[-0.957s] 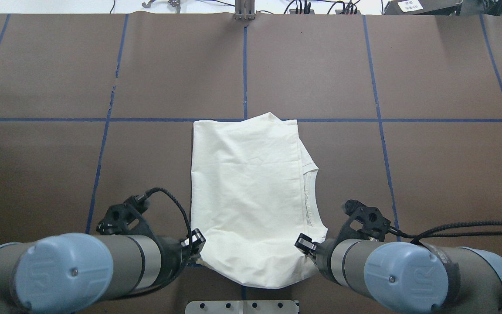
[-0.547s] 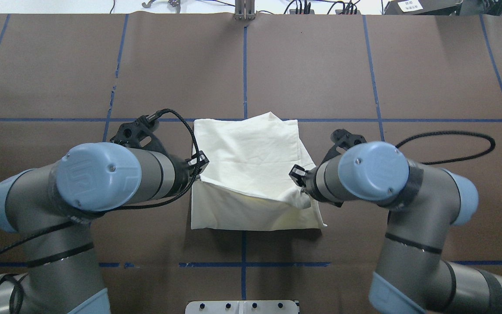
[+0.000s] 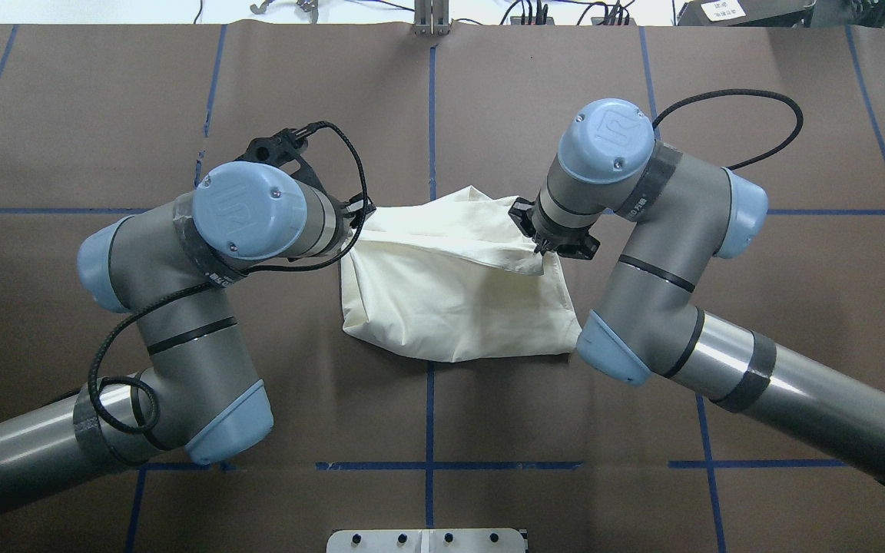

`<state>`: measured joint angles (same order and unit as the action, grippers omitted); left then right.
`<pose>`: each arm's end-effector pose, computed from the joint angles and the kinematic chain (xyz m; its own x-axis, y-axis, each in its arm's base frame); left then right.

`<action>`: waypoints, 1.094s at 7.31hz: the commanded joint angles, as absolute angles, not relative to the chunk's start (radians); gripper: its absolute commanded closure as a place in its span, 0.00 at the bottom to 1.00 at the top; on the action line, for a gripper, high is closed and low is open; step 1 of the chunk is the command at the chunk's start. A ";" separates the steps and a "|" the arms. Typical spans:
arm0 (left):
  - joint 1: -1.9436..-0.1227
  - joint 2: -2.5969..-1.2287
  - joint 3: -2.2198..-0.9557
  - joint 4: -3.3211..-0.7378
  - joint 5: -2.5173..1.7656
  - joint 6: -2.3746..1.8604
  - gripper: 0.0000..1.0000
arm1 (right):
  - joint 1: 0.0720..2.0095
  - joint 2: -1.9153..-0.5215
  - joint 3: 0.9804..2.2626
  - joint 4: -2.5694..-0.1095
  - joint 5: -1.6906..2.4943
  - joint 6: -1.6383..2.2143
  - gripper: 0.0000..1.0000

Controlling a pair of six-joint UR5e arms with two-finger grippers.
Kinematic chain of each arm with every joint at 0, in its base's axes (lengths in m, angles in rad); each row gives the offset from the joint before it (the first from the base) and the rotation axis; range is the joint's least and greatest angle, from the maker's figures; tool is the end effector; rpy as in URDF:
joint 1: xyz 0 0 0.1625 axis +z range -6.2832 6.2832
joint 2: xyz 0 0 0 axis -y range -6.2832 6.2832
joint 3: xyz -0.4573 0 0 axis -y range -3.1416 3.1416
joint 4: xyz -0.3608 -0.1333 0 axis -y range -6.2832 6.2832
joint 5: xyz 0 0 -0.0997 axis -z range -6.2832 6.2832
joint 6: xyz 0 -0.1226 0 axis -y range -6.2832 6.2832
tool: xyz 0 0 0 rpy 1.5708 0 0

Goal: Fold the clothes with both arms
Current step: 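Fold the near edge with both grippers toward the far edge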

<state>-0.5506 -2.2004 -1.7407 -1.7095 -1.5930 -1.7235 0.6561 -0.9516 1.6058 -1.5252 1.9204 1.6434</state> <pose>0.5100 -0.4663 0.2655 0.4207 -0.4368 -0.7951 0.5785 0.8043 -0.1356 -0.5007 -0.5007 0.3392 0.5757 0.5292 0.6234 -0.4412 0.8429 -0.3081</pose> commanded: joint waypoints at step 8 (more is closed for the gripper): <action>-0.607 -2.143 -1.583 -2.095 -1.632 -1.631 1.00 | 0.695 -0.825 1.371 -1.496 1.939 1.519 1.00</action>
